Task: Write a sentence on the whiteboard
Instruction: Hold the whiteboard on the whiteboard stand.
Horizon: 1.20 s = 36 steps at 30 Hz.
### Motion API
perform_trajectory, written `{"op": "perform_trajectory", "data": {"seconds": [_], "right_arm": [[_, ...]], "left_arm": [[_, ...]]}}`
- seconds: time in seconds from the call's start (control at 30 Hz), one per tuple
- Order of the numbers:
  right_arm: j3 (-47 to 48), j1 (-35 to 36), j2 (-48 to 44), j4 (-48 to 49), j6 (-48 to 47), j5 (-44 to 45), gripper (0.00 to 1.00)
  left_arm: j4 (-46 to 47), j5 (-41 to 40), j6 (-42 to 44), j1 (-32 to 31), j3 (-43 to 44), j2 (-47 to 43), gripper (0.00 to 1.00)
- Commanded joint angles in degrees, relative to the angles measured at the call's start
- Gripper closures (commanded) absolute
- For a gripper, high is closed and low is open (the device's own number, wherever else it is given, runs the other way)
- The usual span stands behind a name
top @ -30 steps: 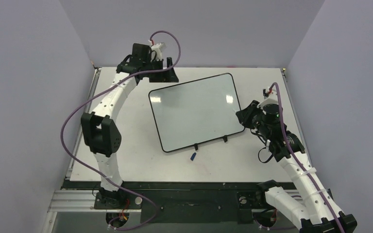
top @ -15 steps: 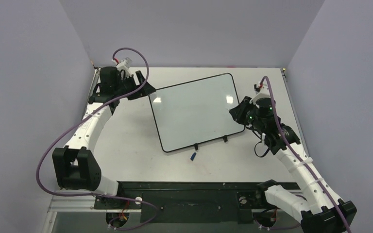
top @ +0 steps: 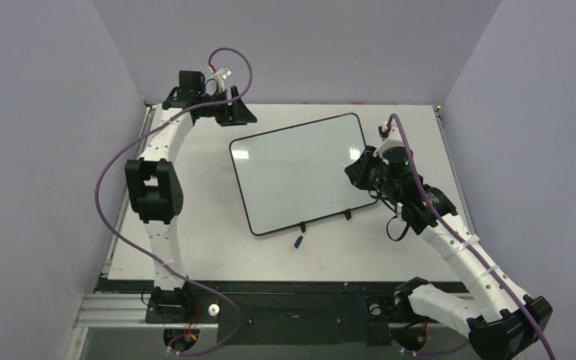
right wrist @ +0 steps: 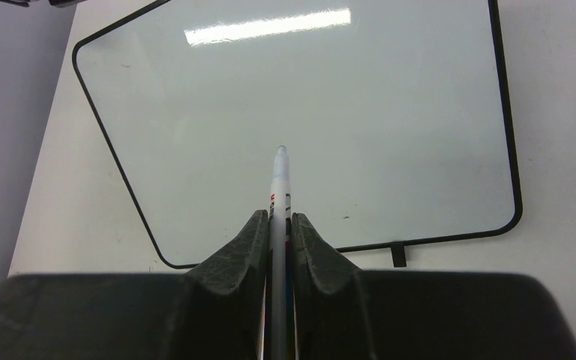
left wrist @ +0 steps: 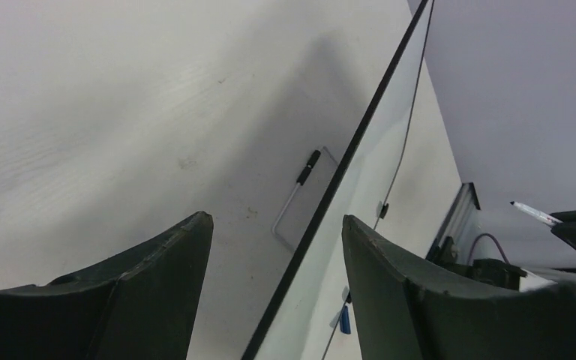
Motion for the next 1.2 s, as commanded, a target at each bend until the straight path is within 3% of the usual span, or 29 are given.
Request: {"op": "perform_trajectory", "data": {"seconds": [0.0, 0.1, 0.43, 1.0, 1.17], "right_arm": [[2.7, 0.5, -0.2, -0.9, -1.4, 2.1, 1.00], [2.8, 0.5, 0.1, -1.0, -1.6, 2.2, 1.00], [2.8, 0.6, 1.4, -0.9, -1.9, 1.8, 1.00], [2.3, 0.6, 1.5, -0.9, -2.1, 1.0, 1.00], [2.2, 0.5, 1.4, -1.0, -2.1, 0.8, 1.00]], "left_arm": [[-8.5, 15.1, 2.3, 0.0, 9.1, 7.0, 0.43], [-9.9, 17.2, 2.9, -0.8, 13.3, 10.3, 0.50], [-12.2, 20.1, 5.0, -3.3, 15.2, 12.6, 0.50], [-23.0, 16.6, 11.7, -6.5, 22.5, 17.3, 0.61], [-24.3, 16.2, 12.7, -6.8, 23.2, 17.6, 0.74]]}}
